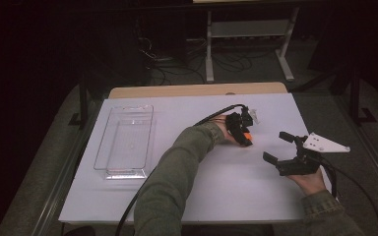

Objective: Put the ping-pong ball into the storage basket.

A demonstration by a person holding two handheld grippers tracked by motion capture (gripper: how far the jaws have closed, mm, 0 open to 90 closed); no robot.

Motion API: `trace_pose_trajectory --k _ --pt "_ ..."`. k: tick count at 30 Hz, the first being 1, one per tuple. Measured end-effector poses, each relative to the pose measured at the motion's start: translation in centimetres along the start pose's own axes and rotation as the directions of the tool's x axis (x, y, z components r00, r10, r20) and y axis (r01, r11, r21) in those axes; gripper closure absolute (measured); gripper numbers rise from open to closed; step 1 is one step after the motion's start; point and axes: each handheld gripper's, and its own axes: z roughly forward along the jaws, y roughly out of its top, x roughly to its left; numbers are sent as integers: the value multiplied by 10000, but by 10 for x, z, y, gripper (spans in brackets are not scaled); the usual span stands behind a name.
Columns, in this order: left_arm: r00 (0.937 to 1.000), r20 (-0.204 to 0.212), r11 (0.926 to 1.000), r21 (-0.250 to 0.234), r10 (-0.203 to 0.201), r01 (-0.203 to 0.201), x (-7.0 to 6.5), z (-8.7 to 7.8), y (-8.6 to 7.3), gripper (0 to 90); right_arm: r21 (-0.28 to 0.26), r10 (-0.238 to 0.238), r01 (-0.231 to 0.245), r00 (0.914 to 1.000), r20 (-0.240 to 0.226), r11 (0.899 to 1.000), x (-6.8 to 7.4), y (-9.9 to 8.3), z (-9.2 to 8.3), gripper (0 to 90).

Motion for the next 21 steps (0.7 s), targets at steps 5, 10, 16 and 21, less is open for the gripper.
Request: trace_pose_trajectory --k 5,10,16,21 --pt "10000 -30 10000 -49 -51 51 0 0 0 475 16 2 -2 10000 9 10000 0 0 0 0" --pt "9999 11 9999 -71 -101 101 1 1 0 494 9 -4 4 10000 9 10000 0 0 0 0" --pt "9999 46 9998 -129 -155 156 2 1 -1 498 -3 1 -1 10000 19 10000 0 0 -1 0" --pt "9999 31 9999 -107 -96 96 2 1 -1 501 -14 2 -2 10000 24 10000 0 0 -1 0"
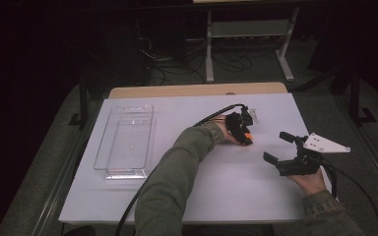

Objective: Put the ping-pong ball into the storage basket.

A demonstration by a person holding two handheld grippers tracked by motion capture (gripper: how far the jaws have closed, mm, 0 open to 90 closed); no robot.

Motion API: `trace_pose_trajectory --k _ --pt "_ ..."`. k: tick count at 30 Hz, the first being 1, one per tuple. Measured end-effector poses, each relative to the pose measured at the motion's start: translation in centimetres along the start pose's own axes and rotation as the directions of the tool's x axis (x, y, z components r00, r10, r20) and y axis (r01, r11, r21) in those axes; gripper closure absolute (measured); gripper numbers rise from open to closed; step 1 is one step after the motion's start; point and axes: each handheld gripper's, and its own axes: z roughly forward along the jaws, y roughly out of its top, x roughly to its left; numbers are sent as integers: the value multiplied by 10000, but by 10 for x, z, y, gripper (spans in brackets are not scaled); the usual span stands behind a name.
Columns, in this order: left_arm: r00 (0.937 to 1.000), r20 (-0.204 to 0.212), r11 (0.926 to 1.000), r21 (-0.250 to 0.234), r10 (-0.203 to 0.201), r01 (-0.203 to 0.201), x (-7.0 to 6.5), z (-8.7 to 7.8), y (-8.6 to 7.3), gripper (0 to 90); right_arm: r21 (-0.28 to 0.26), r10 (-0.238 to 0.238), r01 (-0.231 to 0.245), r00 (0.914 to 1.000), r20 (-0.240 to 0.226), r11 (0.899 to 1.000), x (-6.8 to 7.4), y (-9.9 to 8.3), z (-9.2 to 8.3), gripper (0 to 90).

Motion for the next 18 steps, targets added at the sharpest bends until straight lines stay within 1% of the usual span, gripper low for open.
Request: trace_pose_trajectory --k 11,18 --pt "10000 -28 10000 -10 62 -62 -1 -2 1 503 6 -5 5 10000 1 10000 0 0 0 0" --pt "9999 -80 9999 -61 137 -138 -3 -7 3 503 23 -21 21 10000 -14 10000 0 -1 1 0"
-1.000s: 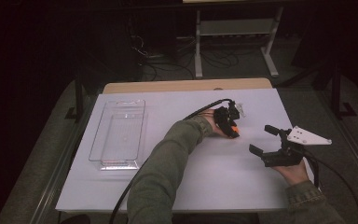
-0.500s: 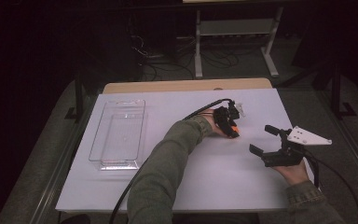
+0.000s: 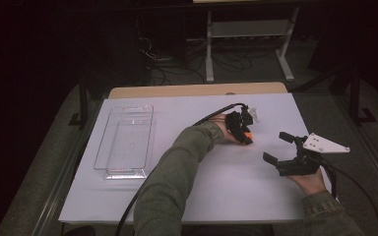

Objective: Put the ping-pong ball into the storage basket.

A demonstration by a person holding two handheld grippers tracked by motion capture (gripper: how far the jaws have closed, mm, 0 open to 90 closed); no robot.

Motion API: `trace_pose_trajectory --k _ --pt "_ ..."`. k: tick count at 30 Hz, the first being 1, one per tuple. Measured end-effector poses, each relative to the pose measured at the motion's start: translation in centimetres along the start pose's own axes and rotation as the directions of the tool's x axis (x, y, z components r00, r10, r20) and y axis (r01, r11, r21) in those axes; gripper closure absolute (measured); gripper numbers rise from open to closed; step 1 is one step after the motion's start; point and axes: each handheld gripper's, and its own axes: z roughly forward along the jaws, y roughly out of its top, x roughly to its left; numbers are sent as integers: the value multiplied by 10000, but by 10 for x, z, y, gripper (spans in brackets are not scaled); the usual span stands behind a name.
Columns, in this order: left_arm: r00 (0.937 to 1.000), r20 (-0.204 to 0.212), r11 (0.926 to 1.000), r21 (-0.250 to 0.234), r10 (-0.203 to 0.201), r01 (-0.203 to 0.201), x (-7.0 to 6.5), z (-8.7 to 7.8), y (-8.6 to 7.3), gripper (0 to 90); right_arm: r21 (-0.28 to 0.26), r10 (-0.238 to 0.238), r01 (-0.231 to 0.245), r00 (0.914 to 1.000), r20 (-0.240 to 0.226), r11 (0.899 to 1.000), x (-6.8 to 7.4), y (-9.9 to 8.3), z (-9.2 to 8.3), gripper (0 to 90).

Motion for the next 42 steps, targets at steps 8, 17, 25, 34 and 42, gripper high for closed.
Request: trace_pose_trajectory --k 8,17,25,34,42 --pt "9999 -137 9999 -122 40 -42 -2 -11 3 503 55 10 -9 10000 -29 10000 1 0 1 0" --pt "9998 -176 9998 -174 69 -73 -5 -18 6 503 77 -10 10 10000 -38 10000 1 -1 1 0" --pt "9994 -332 9996 -247 102 -111 -6 -30 8 503 108 -11 12 10000 -29 9999 1 -1 2 0" --pt "9991 -383 9994 -296 192 -204 -11 -38 9 503 95 -32 32 10000 -10 10000 0 -1 2 0" --pt "9988 -388 9991 -295 291 -303 -17 -43 11 503 123 2 -2 10000 -17 9999 1 -2 2 0"
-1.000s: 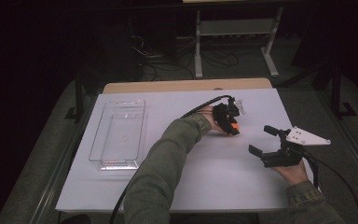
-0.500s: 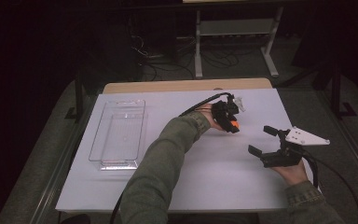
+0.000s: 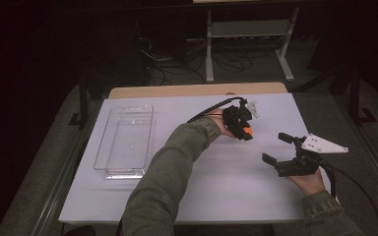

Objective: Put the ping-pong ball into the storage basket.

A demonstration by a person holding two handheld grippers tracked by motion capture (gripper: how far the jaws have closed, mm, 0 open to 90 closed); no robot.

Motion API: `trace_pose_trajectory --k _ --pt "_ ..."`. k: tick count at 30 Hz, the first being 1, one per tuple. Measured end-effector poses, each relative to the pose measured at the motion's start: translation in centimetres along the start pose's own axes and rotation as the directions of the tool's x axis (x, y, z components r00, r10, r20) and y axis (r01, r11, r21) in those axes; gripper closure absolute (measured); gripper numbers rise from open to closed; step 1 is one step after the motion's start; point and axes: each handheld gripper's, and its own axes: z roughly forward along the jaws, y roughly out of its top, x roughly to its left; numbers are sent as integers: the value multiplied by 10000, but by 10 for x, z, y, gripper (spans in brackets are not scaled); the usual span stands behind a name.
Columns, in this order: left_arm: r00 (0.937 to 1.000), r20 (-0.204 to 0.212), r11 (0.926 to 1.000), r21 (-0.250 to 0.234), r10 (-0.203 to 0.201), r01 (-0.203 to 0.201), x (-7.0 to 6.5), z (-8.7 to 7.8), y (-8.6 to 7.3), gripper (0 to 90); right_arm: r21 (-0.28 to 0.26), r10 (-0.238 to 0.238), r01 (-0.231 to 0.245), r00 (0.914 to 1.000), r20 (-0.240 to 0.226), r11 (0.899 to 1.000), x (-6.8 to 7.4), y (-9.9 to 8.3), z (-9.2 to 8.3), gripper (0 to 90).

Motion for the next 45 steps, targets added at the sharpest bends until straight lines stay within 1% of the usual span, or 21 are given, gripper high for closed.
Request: trace_pose_trajectory --k 6,8,11,15,17,23,29,35,38,42,45 --pt "9999 -133 10000 -45 76 -76 -2 -8 1 503 0 -38 38 10000 -6 10000 1 0 0 0" --pt "9999 -127 10000 -65 40 -41 -3 -10 1 503 16 -35 35 10000 -8 10000 1 0 0 0" --pt "9999 -118 9999 38 97 -97 -3 -13 1 503 12 -38 38 10000 -25 10000 1 0 1 0" --pt "9997 -192 9999 20 165 -165 -3 -18 1 503 40 -25 25 10000 -40 10000 1 0 1 0" --pt "9996 -235 9999 -20 131 -131 -4 -21 2 503 57 -2 3 10000 -31 10000 1 0 1 0" --pt "9992 -345 9998 60 185 -184 -7 -28 2 503 50 -25 25 10000 -61 10000 2 0 2 0" --pt "9983 -526 9996 79 257 -253 -9 -41 2 503 116 -39 39 10000 -77 9999 2 -1 3 0" --pt "9972 -707 9997 138 223 -214 -12 -55 -1 503 136 -29 30 10000 -67 9999 2 -1 3 0" --pt "9969 -769 9999 4 156 -156 -12 -62 -3 503 147 -31 33 10000 -80 9999 2 -2 3 0" --pt "9966 -809 9999 113 137 -128 -15 -66 -4 503 157 5 -3 9999 -131 9999 3 -2 5 0" --pt "9959 -872 9993 285 259 -235 -19 -70 -4 503 173 -4 6 9999 -117 9998 3 -2 6 0"
